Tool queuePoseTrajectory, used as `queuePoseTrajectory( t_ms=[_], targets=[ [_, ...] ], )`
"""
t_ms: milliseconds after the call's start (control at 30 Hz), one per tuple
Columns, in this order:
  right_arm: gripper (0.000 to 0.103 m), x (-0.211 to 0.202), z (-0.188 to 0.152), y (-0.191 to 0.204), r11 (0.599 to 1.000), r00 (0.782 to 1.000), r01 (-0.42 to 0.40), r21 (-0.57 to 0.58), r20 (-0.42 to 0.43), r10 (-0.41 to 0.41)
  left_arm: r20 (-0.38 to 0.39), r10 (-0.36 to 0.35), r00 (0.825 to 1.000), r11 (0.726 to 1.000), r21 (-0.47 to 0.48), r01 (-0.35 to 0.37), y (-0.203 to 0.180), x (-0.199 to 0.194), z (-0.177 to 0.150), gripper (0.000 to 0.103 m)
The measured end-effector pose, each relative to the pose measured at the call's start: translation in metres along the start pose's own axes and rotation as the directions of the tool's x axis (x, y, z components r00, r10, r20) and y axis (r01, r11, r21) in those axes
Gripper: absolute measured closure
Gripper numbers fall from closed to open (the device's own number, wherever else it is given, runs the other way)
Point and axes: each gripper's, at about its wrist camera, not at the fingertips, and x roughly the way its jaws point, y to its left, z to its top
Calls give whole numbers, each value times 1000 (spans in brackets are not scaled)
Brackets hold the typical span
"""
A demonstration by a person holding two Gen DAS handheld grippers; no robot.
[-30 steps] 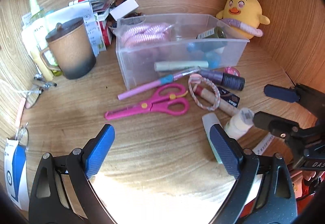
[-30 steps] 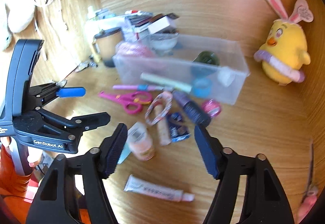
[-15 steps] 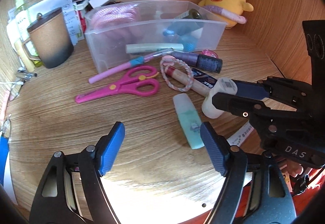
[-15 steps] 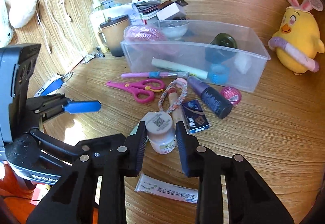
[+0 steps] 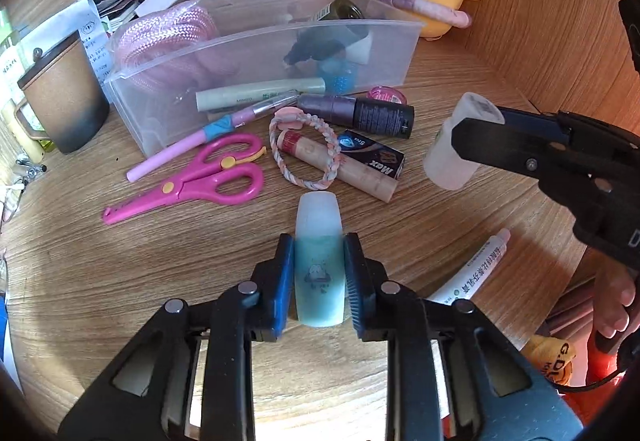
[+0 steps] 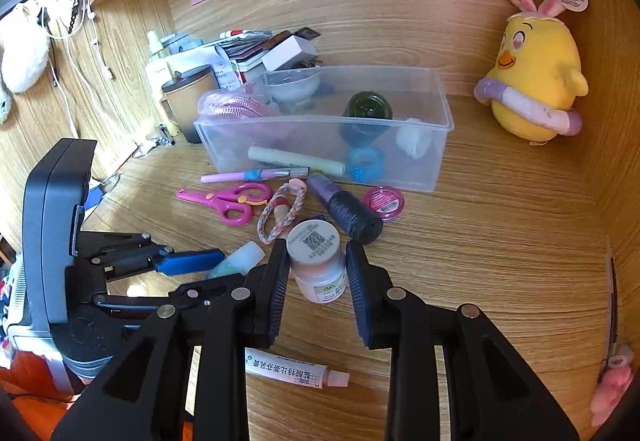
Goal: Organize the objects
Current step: 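Drop the white jar into the box while the left gripper drops the mint tube in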
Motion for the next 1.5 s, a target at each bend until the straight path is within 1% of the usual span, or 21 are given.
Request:
queuePoseTrajectory(
  t_ms=[133, 233, 400, 700, 900, 1067, 1233, 1367, 1500],
  targets=[
    [77, -3, 2, 0, 1000, 1000, 5, -8, 15, -5, 16, 4, 1000, 1000, -18, -4, 4, -2, 1, 79],
    [77, -6, 5, -1, 1000, 999, 10, -5, 31, -10, 41, 1, 999, 999, -38, 1, 9, -8, 7, 79],
    [77, -13, 15, -3, 1000, 997, 13, 4, 70, -13, 93, 18, 995, 998, -53, -13, 16, -20, 21, 79],
    [77, -21, 43, -6, 999, 990, 39, -11, 138, -37, 196, 32, 980, 996, -84, -16, 35, -44, 46, 79],
    [77, -21, 64, -7, 998, 982, 57, -25, 180, -51, 246, 38, 968, 995, -101, -13, 48, -55, 67, 79],
    [77, -16, 82, -10, 997, 976, 76, -26, 205, -69, 258, 31, 966, 995, -104, -4, 57, -54, 85, 79],
    [77, -6, 97, -20, 995, 973, 101, -20, 209, -95, 250, 5, 968, 995, -96, 20, 60, -45, 104, 79],
    [77, 6, 105, -28, 992, 974, 127, -20, 191, -121, 235, 1, 972, 995, -98, 22, 58, -32, 115, 79],
    [77, 23, 109, -40, 990, 978, 142, -8, 153, -139, 211, -4, 977, 996, -85, 23, 54, -16, 125, 79]
  ],
)
